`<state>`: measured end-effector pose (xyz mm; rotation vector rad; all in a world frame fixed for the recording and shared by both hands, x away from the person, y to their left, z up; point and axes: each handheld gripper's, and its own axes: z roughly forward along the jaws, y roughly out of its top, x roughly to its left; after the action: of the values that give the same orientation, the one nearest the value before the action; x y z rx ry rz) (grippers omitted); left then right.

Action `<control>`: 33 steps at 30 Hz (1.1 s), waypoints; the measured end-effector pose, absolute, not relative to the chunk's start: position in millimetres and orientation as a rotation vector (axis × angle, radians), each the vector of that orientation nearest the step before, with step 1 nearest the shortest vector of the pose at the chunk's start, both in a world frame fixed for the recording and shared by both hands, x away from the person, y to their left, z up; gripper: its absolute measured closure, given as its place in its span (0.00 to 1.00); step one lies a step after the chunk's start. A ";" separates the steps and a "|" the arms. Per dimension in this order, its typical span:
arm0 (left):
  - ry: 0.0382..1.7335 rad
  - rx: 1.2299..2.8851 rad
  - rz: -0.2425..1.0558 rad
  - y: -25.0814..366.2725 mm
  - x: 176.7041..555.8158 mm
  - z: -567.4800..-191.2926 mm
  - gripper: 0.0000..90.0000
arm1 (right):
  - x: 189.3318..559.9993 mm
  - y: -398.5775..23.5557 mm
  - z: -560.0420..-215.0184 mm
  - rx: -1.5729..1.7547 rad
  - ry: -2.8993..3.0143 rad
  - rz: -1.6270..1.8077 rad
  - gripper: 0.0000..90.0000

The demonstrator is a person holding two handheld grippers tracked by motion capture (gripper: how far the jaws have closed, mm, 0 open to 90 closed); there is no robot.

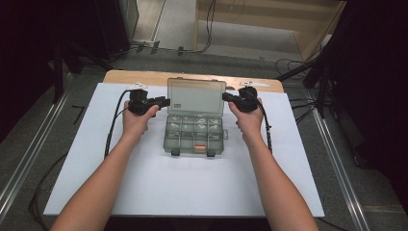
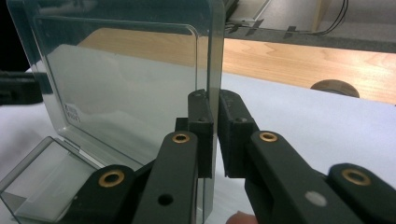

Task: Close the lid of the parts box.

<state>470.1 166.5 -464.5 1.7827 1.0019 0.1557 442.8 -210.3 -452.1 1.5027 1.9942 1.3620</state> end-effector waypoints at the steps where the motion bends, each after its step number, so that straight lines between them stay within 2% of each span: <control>1: 1.003 1.781 0.153 167.9 470.7 -463.1 0.79 | 442.0 -210.0 -452.2 1.496 1.991 1.361 0.92; 4: 1.008 1.765 0.127 172.6 475.0 -457.8 0.98 | 440.1 -209.4 -452.2 1.483 1.987 1.352 0.92; 5: 1.015 1.752 0.124 173.8 476.3 -456.4 1.00 | 439.4 -208.9 -452.5 1.482 1.980 1.356 0.92; 11: 1.053 1.746 0.118 172.6 487.8 -453.5 1.00 | 435.4 -208.3 -454.1 1.453 1.962 1.363 0.92; 15: 1.099 1.696 0.061 167.4 495.5 -451.6 1.00 | 432.7 -207.6 -454.8 1.418 1.955 1.355 0.92; 33: 1.077 1.717 -0.008 153.9 506.9 -442.7 1.00 | 425.2 -210.7 -455.4 1.338 1.970 1.383 0.90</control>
<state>506.9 153.9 -442.7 1.7168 1.0766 -0.0081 425.2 -210.7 -455.4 1.3376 1.9697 1.3828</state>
